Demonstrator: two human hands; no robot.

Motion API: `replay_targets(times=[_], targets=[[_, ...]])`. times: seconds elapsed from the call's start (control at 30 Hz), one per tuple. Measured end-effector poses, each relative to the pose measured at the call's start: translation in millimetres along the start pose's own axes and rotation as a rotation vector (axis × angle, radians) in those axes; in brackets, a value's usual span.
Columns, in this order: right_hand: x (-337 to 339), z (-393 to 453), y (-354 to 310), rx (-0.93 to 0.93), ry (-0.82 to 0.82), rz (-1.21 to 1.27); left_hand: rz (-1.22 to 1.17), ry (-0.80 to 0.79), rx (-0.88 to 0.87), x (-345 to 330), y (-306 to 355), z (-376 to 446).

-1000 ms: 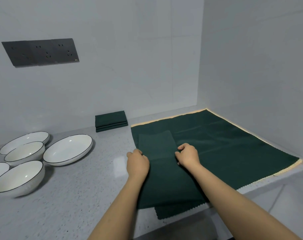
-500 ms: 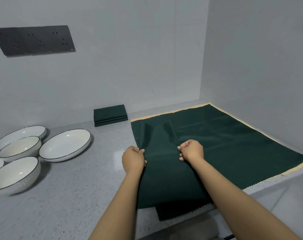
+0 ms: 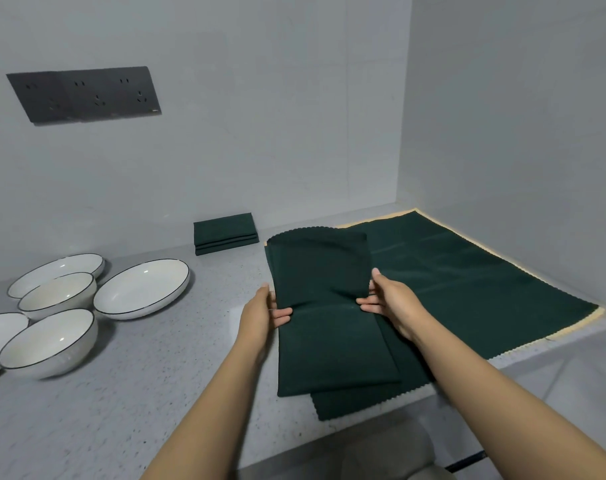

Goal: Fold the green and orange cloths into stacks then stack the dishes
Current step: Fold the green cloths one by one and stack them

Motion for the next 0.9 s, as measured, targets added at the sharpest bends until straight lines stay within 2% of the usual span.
replay_targets(times=[0.13, 0.23, 0.3, 0.53, 0.73, 0.83, 0.9], targets=[[1, -15, -10, 0.149, -0.021, -0.225, 0.158, 0.020, -0.105, 4, 4, -7], [-2, -21, -11, 0.248, -0.062, -0.400, 0.454, -0.038, -0.228, 1, 9, -16], [-5, -20, -8, 0.273, -0.073, -0.503, 0.562, -0.085, -0.285, -5, 12, -20], [-13, -16, -7, 0.395, -0.057, -0.764, 0.761, -0.104, -0.431, -15, 11, -25], [-23, -17, -12, 0.424, -0.085, -0.922, 0.930, -0.095, -0.464, -17, 13, -26], [-29, -28, -26, 0.508, -0.027, -1.218, 1.108, -0.029, -0.590, -20, 30, -35], [-40, -40, -34, 0.589, -0.009, -1.339, 1.254, -0.057, -0.705, -36, 38, -48]])
Point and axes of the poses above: each hand's wrist, its own z-axis towards the middle knuckle, its own x-axis out of the back of the hand, y = z × x, the point moved 9 cm from there along z, towards the middle knuckle, and after that the axes turned 3 degrees about y, right-handed, at the moved point
